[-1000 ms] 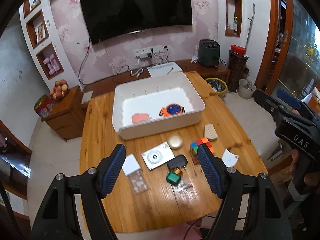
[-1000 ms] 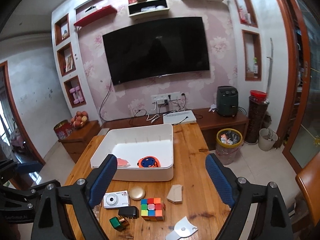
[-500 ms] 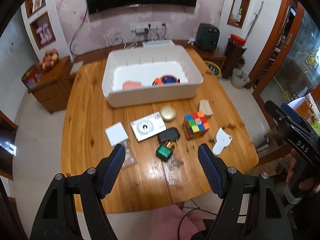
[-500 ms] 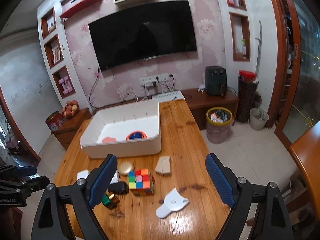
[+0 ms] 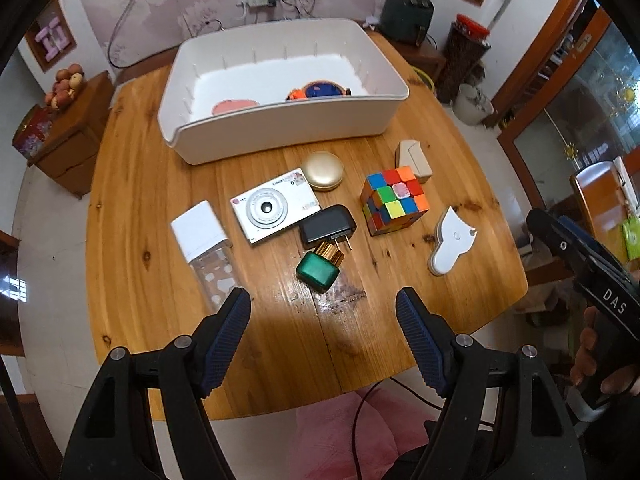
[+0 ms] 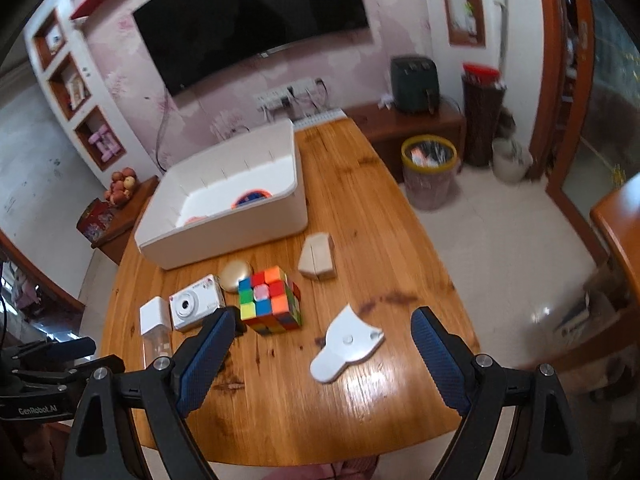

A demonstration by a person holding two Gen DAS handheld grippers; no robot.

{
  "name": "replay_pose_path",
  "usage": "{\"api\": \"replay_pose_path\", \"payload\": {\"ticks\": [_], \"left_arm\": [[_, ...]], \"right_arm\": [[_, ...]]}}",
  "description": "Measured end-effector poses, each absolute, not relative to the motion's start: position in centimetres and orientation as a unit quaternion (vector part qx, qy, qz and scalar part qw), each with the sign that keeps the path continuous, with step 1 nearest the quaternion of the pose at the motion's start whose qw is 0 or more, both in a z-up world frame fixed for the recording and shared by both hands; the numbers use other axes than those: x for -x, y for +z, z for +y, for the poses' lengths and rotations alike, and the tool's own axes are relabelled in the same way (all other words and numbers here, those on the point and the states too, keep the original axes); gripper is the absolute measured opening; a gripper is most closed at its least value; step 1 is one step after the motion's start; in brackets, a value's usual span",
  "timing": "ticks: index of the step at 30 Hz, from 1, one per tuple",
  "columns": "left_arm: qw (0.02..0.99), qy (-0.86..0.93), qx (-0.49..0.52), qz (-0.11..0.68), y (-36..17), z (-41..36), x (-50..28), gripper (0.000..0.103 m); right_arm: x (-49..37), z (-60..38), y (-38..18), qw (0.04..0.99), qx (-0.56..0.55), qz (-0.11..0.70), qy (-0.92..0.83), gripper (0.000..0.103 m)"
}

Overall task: Organize rigid objects
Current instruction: 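Withdraw both tools from the bin back toward the table items, then grasp the green-and-gold bottle with the left tool while the right tool grasps the white plastic piece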

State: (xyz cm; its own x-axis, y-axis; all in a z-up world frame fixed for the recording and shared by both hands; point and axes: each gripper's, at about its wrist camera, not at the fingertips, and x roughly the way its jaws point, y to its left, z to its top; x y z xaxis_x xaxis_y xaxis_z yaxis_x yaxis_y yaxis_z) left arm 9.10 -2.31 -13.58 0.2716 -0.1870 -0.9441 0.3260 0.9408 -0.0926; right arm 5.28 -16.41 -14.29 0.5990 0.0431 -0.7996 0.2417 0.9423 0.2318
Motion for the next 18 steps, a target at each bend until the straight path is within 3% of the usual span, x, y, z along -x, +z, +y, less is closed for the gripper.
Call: {"api": "replay_pose_path", "payload": {"ticks": [15,18], "left_arm": [[0.707,-0.182,-0.096,0.677,-19.7,-3.4,-13.7,0.078],[0.691,-0.185,-0.104,0.691,-20.5,-3.4,-14.5,0.078]], "right_arm": [[-8.4,-17.9,-20.6,0.771,-0.286,0.556,-0.122,0.09],[-9.1,-18.2,-21.6,0.748,-0.308,0.572,-0.14,0.084]]}}
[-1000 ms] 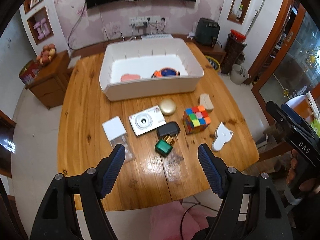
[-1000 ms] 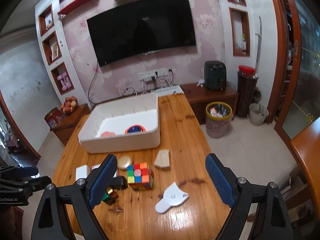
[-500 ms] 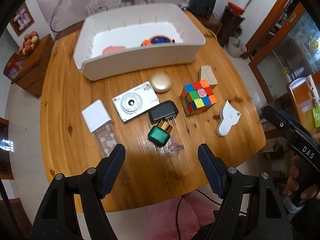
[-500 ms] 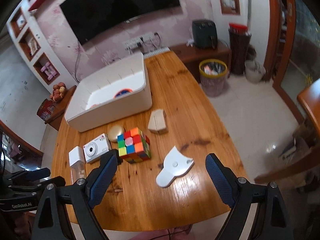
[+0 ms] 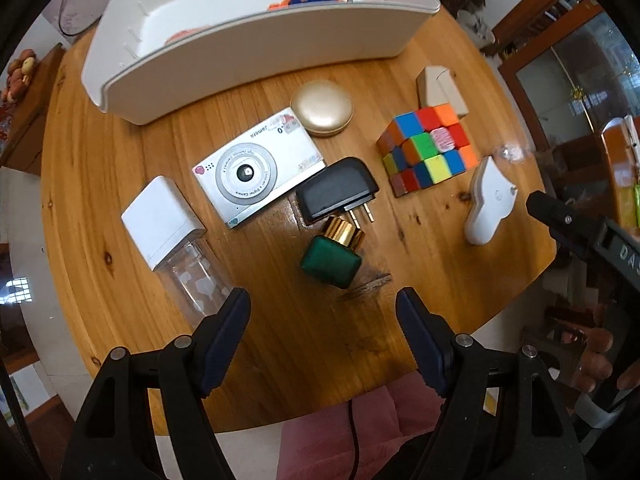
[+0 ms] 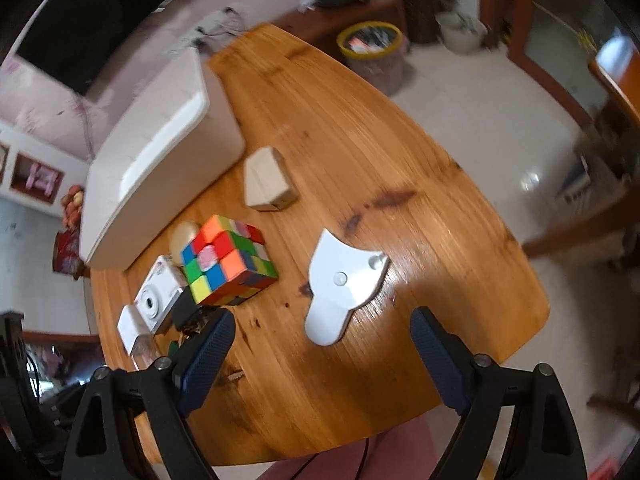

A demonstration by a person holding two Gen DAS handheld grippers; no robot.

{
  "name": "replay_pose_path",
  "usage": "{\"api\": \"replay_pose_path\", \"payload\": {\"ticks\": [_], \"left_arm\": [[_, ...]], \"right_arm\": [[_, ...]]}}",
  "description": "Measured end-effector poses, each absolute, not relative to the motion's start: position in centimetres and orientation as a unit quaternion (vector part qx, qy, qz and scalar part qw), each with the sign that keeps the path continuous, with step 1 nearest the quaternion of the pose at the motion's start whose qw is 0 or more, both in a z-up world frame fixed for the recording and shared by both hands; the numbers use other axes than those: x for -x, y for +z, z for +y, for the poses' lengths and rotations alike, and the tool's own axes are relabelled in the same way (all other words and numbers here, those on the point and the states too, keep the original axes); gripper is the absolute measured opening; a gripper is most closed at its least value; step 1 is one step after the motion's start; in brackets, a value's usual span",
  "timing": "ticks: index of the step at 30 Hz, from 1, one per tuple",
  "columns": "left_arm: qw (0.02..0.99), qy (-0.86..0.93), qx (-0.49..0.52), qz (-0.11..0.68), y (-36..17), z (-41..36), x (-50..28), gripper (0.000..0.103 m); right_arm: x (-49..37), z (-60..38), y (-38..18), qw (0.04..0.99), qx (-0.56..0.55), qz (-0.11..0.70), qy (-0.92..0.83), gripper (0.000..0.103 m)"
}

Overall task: Organize rigid objects
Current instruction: 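Grasp the green-and-gold bottle with the left tool while the right tool grasps the white plastic piece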

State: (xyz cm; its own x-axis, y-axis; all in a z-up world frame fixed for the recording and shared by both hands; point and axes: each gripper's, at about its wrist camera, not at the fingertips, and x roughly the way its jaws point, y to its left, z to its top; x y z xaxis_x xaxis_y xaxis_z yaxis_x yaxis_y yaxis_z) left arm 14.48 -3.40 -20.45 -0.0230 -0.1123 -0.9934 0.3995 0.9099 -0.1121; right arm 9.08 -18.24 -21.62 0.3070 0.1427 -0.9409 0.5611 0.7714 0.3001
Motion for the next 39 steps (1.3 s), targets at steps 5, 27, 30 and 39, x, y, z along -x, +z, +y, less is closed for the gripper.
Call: {"api": "replay_pose_path", "payload": {"ticks": [5,27,30,39], "left_arm": [[0.671,-0.189,-0.114,0.708,-22.0,-3.5,-15.8,0.078],[0.607,-0.148,-0.067,0.778,-26.8,-4.4,-18.6,0.077],[0.608,-0.137,-0.052,0.78,-27.0,-4.5,-19.6,0.073],[0.6,-0.095,-0.015,0.794,-28.0,-3.7,-20.7,0.053]], "right_arm": [[-9.8,-18.5,-23.4,0.718,-0.336,0.587,-0.167,0.083],[-12.1,-20.9,-27.8,0.632,-0.38,0.645,-0.201,0.063],[-12.4,-21.0,-27.9,0.632,-0.373,0.651,-0.193,0.061],[-13.9,-20.7,-28.1,0.622,-0.33,0.688,-0.176,0.056]]}}
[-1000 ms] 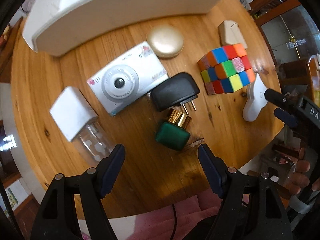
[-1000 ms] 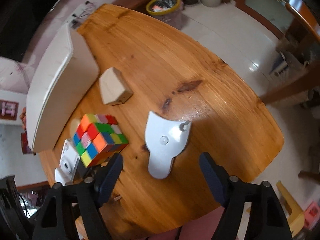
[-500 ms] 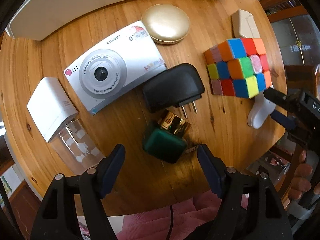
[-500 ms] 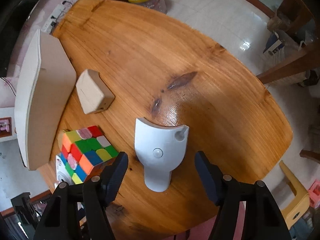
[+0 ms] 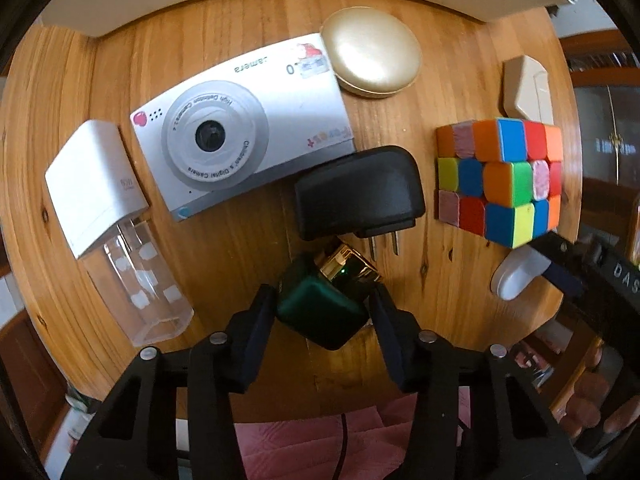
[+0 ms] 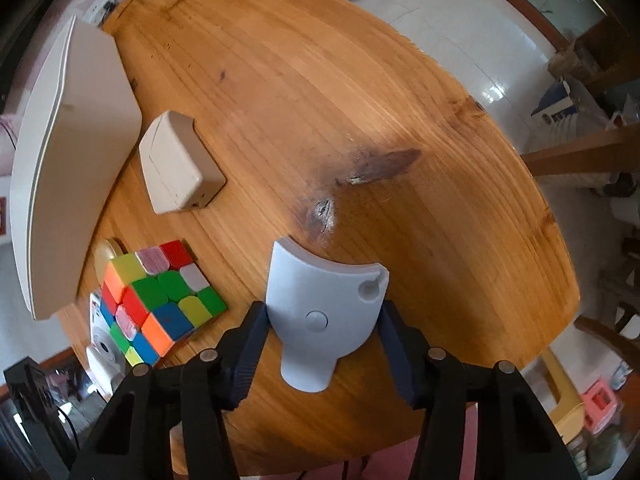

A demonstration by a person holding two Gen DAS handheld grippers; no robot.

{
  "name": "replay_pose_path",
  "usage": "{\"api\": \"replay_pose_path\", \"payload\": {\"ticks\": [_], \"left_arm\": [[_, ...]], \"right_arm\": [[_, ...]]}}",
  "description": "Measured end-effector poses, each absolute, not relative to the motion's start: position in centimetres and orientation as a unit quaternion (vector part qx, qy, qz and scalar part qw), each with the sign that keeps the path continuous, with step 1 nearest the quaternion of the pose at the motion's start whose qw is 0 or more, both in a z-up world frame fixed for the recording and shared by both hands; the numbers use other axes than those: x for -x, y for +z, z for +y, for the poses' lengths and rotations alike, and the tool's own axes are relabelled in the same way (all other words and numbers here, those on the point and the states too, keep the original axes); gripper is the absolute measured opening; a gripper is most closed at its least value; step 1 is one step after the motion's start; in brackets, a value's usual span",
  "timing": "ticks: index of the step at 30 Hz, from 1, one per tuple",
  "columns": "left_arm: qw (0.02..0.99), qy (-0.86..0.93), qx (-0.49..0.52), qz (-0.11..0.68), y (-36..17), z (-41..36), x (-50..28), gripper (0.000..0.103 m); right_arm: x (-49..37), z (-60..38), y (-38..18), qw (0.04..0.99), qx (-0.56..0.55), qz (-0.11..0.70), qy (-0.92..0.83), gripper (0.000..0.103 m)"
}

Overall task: Organize rigid objects
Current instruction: 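Grasp the green-and-gold bottle with the left tool while the right tool grasps the white plastic piece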

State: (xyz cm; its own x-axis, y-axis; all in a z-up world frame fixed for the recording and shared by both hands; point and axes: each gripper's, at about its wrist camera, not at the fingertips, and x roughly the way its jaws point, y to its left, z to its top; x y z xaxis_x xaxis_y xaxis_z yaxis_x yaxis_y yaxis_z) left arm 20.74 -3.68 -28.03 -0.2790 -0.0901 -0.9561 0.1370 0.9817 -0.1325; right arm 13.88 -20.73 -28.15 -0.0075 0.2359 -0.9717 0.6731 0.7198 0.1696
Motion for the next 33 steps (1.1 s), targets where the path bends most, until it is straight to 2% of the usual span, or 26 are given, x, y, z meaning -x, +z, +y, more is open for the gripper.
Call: {"api": "replay_pose_path", "payload": {"ticks": [17,33], "left_arm": [[0.608,-0.052,0.033,0.791,-29.1,-2.2,-19.4,0.049],[0.638,-0.026,0.061,0.767,-25.3,-3.3,-17.3,0.049]], "right_arm": [[-14.2,-21.1,-28.9,0.62,-0.304,0.718,-0.092,0.056],[-15.1,-21.9,-25.7,0.672,-0.272,0.688,-0.015,0.056]]}}
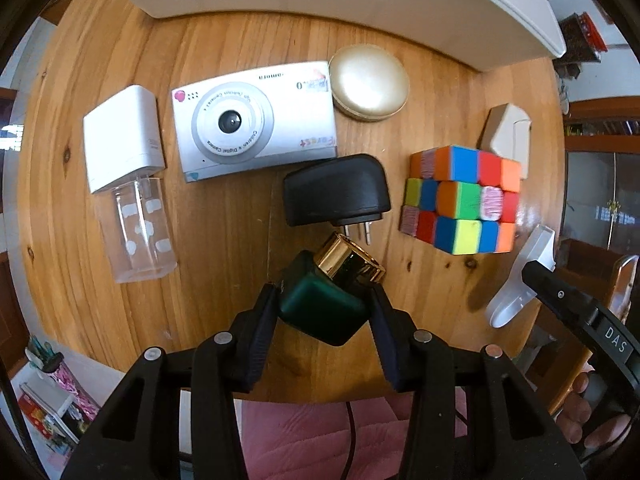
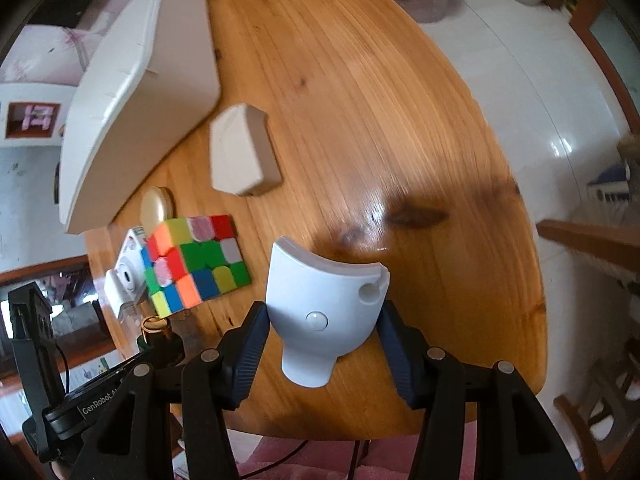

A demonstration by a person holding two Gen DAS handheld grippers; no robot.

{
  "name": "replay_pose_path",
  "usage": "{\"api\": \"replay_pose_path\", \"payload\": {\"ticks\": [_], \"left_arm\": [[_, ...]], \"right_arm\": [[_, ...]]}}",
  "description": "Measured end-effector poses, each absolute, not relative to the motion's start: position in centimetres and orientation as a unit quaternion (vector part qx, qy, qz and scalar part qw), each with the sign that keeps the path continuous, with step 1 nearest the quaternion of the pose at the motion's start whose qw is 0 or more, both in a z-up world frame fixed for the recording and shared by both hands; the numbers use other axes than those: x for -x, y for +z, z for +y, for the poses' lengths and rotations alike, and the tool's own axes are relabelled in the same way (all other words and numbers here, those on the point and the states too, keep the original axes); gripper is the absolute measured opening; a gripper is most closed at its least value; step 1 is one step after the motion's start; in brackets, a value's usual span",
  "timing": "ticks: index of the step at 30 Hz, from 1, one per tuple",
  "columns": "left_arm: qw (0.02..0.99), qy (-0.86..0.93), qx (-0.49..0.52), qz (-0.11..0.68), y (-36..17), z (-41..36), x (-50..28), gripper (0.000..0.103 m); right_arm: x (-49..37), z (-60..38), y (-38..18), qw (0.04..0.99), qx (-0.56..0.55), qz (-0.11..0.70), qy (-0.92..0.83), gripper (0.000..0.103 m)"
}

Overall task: Organize rigid objects
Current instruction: 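Carry the green bottle and white piece over the white bin with both tools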

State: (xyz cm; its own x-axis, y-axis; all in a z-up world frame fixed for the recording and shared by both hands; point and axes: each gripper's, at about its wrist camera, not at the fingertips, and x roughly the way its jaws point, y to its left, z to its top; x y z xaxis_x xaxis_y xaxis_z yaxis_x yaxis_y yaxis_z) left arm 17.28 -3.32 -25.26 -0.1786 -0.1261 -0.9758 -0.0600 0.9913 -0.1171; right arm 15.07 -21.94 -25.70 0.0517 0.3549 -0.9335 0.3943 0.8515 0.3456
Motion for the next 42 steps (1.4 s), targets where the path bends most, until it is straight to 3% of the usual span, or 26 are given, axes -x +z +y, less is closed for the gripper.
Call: {"api": "replay_pose_path", "payload": {"ticks": [18,42], "left_arm": [[0.722,0.05,0.09,0.684,-15.3,-1.3,-19.4,0.049],[0.79,0.045,0.062,0.609,-8.3,1.2,-27.6,0.049]], "right_arm": [[-17.6,-21.2,-20.1,0.762,-0.245,0.588,0.12,0.056],[-22.7,-15.8,-11.5,0.87,-0.147,0.406,0.236,0.056]]}}
